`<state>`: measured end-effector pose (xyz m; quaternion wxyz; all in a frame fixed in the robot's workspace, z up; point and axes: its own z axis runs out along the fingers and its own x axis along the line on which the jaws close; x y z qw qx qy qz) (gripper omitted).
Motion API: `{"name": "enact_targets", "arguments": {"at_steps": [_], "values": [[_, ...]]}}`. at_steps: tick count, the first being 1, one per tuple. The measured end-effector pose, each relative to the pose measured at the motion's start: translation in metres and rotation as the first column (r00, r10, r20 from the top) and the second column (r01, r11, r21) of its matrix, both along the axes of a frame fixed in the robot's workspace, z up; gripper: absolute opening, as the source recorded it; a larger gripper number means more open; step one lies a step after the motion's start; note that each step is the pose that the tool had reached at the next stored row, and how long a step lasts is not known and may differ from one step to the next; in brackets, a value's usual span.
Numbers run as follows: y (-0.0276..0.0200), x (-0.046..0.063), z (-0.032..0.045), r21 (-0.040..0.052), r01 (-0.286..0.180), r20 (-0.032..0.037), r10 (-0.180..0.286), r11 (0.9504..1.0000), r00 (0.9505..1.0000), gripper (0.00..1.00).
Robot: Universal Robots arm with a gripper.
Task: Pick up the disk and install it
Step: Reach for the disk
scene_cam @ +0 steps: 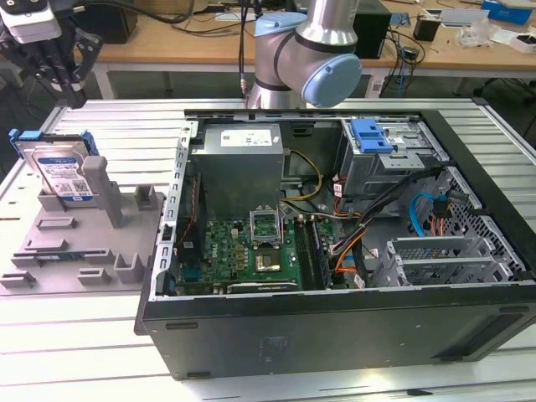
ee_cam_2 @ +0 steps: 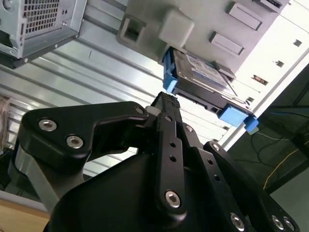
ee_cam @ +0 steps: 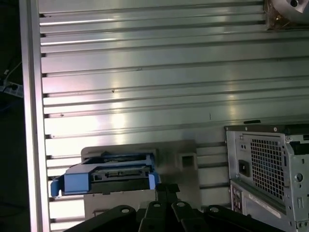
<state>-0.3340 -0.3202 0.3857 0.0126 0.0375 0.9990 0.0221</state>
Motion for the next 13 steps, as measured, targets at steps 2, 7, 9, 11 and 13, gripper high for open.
{"name": "enact_targets", "arguments": {"at_steps": [2,7,9,11,13], "values": [[0.0022,-0.008,-0.0003,0.0000,0.001,-0.0003,-0.001,1.0000,1.0000,0.11],[0.0042,-0.023,-0.0008,0.0000,0.006,-0.0034,-0.006,1.0000,1.0000,0.11],[0.0049,-0.028,-0.0010,-0.0001,0.008,-0.0041,-0.008,1.0000,1.0000,0.11],[0.0057,-0.034,-0.0013,-0.0001,0.010,-0.0044,-0.010,1.0000,0.9999,0.11],[0.0066,-0.040,-0.0016,0.0000,0.012,-0.0047,-0.012,0.9999,0.9999,0.11]]}}
